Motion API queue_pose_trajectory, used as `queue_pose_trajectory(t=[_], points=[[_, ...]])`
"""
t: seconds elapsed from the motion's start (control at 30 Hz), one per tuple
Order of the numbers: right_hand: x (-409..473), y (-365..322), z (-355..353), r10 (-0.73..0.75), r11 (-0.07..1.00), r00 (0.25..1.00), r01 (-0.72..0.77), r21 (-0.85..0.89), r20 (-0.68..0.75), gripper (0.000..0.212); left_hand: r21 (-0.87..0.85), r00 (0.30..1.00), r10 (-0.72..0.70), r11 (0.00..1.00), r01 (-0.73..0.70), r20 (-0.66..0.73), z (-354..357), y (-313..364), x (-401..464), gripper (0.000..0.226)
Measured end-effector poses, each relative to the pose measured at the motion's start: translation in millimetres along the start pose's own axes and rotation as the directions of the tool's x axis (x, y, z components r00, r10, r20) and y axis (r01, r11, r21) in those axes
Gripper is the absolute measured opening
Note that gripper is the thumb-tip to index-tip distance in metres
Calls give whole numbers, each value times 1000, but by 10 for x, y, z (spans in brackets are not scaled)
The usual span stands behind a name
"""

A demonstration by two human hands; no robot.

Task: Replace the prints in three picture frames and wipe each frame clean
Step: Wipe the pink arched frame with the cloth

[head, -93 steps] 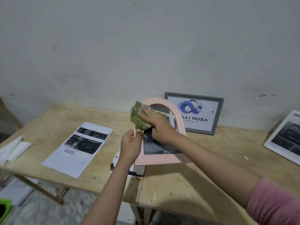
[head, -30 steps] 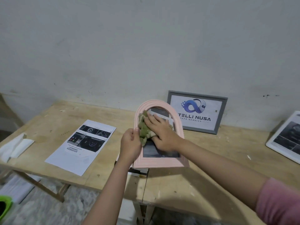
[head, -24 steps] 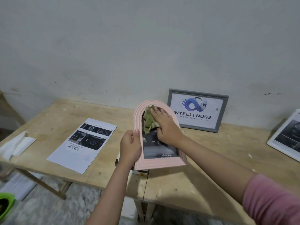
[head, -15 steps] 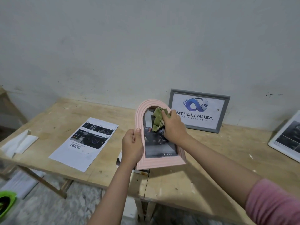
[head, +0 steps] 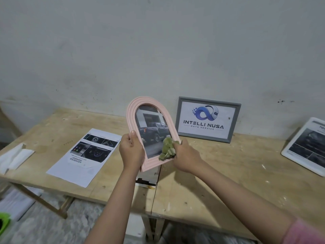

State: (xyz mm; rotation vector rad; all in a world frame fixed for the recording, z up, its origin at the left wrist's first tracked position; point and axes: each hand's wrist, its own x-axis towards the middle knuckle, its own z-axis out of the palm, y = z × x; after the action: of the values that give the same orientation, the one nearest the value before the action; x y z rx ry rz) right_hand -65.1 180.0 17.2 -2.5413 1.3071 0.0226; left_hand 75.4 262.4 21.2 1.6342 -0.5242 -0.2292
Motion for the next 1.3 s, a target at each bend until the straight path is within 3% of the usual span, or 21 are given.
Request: queue_pose_trajectory(t=[0.1, 0.17, 0.23, 0.27, 0.33, 0.4, 0.47, 0.6, 0.73, 0.87, 0.97, 1.03, 1.13, 1.2, 1.3], points=[[-35, 70, -147, -27, 995, 994, 17, 93, 101, 22, 38, 998, 47, 998, -49, 49, -35, 7, 55, 33], [47, 151, -335, -15, 932, 991, -33, 362, 129, 20, 54, 995, 44, 997, -49, 93, -51, 4, 69, 32], [155, 207, -515, 45, 779, 999, -41, 625, 9, 28, 37, 994, 7, 999, -11, 110, -47, -6, 91, 32], [222, 232, -568, 88, 734, 989, 19, 679, -122, 34, 22, 993, -8, 1000, 6, 119, -41, -2, 95, 33], [334, 244, -600, 68, 805, 911, 190, 562, -407, 54, 5, 987, -16, 1000, 15, 158, -11, 35, 71, 35], [440, 219, -532, -91, 885, 866, 297, 360, -491, 74, -10, 979, 11, 1000, -10, 204, 29, 95, 12, 37], [484, 154, -426, -212, 901, 870, 350, 256, -445, 84, -4, 977, 35, 999, -35, 210, 71, 156, -43, 38], [228, -8, -105, -383, 859, 856, 468, 207, -348, 93, -13, 989, -7, 1000, 9, 147, 76, 161, -65, 41], [-73, 72, 101, -567, 745, 805, 592, 308, -174, 85, 8, 993, -61, 998, 60, 97, -35, 41, -39, 43], [-122, 224, -221, -503, 740, 864, 443, 505, -22, 56, 47, 988, -115, 993, 111, 107, -145, -14, -32, 44], [51, 269, -533, -246, 717, 943, 334, 612, -226, 55, 67, 986, -99, 994, 91, 136, -166, 41, -7, 42], [260, 265, -660, -141, 780, 889, 371, 503, -436, 63, 82, 983, -45, 996, 31, 180, -147, 103, -19, 40], [490, 175, -671, -177, 838, 846, 398, 373, -503, 73, 90, 965, 72, 991, -97, 250, -76, 189, -88, 36], [479, 33, -561, -275, 835, 831, 456, 307, -484, 77, 80, 957, 145, 982, -170, 252, -21, 230, -114, 36], [325, -94, -210, -471, 787, 743, 597, 153, -475, 84, 102, 948, 240, 959, -265, 207, 1, 270, -90, 37]])
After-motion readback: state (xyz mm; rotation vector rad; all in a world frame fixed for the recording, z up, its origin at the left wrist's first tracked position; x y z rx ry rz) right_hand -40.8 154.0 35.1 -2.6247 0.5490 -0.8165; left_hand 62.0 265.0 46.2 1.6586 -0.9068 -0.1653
